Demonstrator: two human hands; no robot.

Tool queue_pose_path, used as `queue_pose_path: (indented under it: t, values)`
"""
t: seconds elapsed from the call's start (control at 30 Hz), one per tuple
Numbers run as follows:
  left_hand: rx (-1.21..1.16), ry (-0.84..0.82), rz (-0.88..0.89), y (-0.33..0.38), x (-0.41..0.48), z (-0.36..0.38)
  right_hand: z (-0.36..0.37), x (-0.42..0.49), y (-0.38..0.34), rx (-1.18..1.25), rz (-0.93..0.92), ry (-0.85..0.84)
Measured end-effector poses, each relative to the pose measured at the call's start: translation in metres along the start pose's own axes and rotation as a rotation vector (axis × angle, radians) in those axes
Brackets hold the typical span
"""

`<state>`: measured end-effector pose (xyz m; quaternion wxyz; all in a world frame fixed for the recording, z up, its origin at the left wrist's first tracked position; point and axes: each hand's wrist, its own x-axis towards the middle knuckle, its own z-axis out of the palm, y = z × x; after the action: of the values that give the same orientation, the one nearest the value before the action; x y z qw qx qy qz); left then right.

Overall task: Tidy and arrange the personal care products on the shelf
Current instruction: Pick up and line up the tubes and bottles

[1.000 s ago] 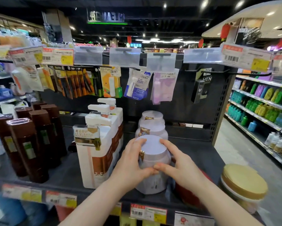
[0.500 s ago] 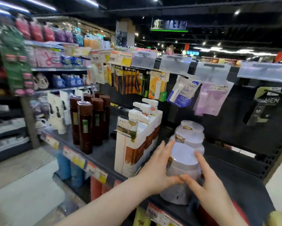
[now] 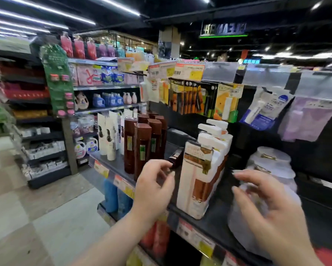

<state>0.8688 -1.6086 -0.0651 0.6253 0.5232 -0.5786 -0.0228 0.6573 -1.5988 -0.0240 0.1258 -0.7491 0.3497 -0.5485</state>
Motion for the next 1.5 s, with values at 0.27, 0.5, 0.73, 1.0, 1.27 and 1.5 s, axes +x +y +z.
queue_pose_path:
  t: [0.27,0.5,0.73,1.0,1.27,1.5]
  values:
    - [0.041,0.038,0.136,-0.065,0.090,-0.078,0.163,0.028,-0.027,-0.051,0.079,-0.267]
    - [0.274,-0.295,0.294,-0.083,0.157,-0.090,0.233,0.067,0.027,-0.327,0.527,-0.244]
    - [0.391,-0.586,0.312,-0.106,0.180,-0.074,0.256,0.104,0.076,-0.579,0.703,-0.384]
    - [0.319,-0.564,0.298,-0.116,0.182,-0.067,0.272,0.106,0.120,-0.613,0.685,-0.625]
    - [0.294,-0.547,0.329,-0.116,0.184,-0.068,0.263,0.088,0.099,-0.708,0.662,-0.473]
    - [0.301,-0.565,0.317,-0.113,0.180,-0.072,0.253,0.069,0.067,-0.844,0.619,-0.492]
